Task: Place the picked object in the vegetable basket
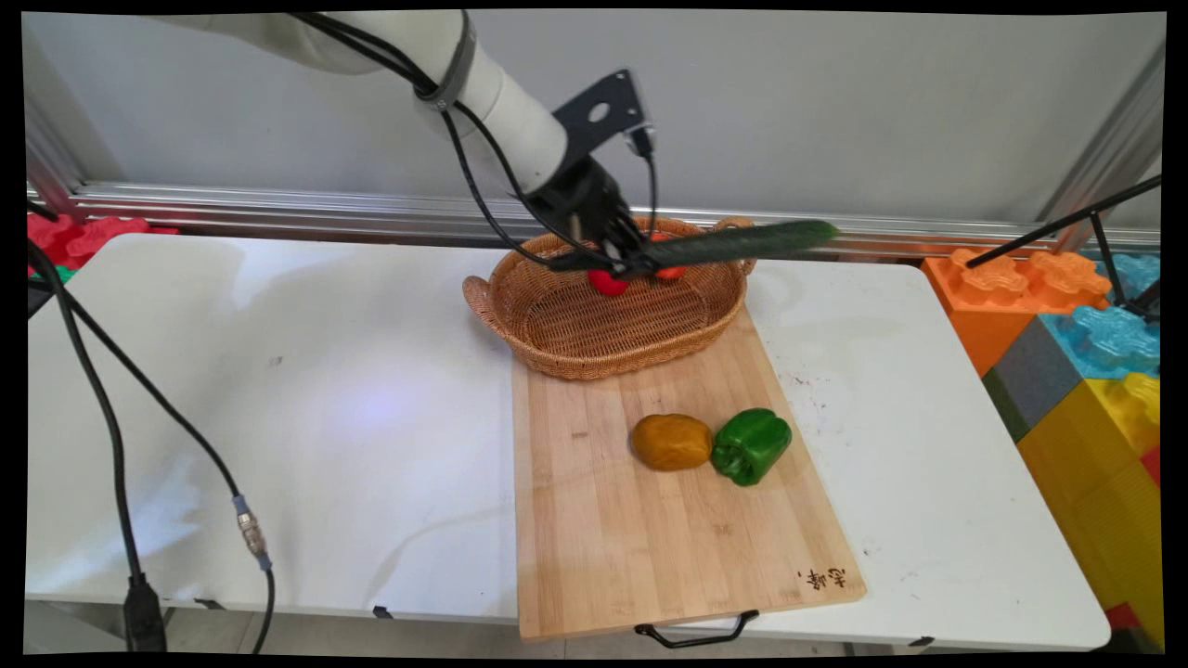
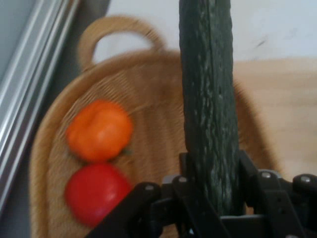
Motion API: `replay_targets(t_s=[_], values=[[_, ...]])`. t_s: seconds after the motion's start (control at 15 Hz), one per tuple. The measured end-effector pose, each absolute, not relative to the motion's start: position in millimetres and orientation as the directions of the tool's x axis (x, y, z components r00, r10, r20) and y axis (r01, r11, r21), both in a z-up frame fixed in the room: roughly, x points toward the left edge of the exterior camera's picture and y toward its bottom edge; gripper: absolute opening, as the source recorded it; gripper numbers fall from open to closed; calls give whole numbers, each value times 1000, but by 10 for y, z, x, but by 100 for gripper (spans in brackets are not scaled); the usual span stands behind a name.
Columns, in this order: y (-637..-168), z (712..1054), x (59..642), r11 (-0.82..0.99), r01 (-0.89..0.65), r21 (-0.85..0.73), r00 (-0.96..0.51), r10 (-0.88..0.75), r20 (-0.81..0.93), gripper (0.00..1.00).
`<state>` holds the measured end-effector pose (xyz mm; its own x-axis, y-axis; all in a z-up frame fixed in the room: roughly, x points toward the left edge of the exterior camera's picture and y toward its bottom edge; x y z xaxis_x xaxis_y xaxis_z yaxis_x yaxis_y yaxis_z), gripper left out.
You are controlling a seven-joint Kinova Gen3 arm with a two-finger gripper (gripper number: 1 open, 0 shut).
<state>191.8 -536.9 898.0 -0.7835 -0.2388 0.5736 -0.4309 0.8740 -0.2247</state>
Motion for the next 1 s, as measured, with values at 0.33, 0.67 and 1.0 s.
replay_targets(t_s=[0.33, 0.67, 1.0], values=[[-5727, 8565, 2234, 842, -478, -251, -794, -292, 533, 0], [-5917, 8178, 2298, 859, -457, -228, -808, -294, 511, 0], [-5995, 8138, 2277, 873, -430, -228, -805, -257, 534, 100]])
